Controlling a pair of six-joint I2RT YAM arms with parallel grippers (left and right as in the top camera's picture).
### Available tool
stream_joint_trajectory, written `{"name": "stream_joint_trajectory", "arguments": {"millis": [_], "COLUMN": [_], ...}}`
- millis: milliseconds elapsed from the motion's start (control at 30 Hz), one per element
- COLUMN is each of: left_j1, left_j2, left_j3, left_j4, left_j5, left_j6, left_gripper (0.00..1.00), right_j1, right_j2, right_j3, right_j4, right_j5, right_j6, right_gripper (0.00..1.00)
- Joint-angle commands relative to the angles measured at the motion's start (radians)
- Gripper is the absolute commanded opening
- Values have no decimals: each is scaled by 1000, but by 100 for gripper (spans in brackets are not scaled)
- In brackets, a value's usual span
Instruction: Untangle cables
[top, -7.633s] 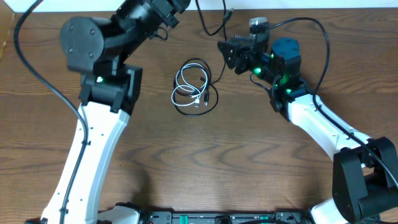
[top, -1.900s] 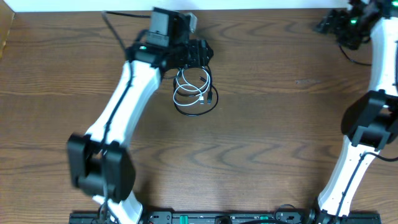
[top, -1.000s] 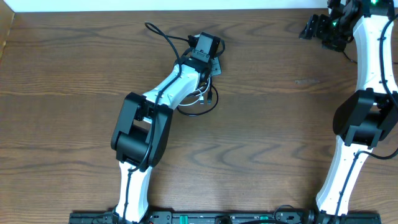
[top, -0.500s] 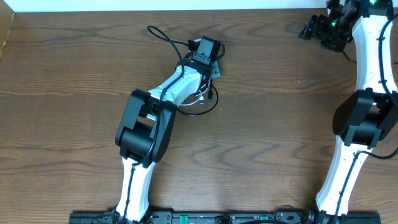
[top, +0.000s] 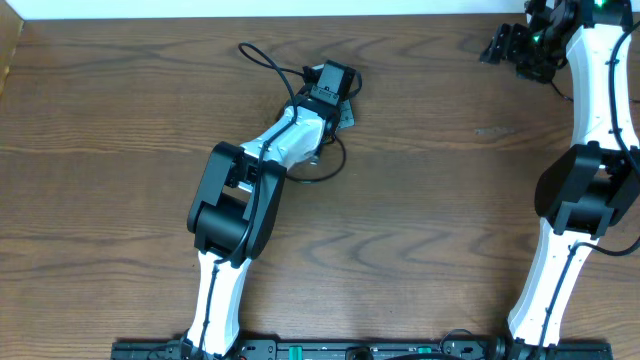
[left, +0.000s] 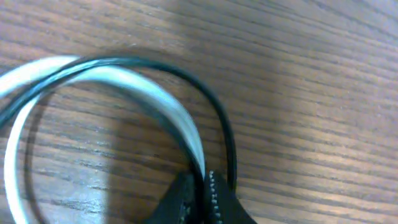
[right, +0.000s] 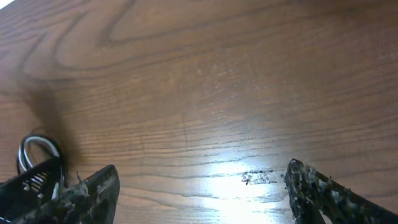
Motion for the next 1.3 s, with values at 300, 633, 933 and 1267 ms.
{"name": "stream_joint_trajectory", "arguments": {"millis": [300,633,933,1267], "left_j1": [12,12,14,23], "left_j2": [-233,-521,-592,-592], "left_j3": [9,9,9,9], "left_j4": [-3,-119,-115,-165], "left_j5": [397,463,462,428], "left_j6": [174,266,266,270], "left_gripper": [7,7,8,8], "right_j1": [7,47,123,161], "right_j2": [-44,-44,-44,-43], "right_j3": [-6,-6,-6,-6], "right_j4": [-11,-11,-10,-141], "right_j5": [-66,-306,-550,-251], "right_j6": [-51,-171,-217,-105], "right_gripper": [79,79,79,75]}}
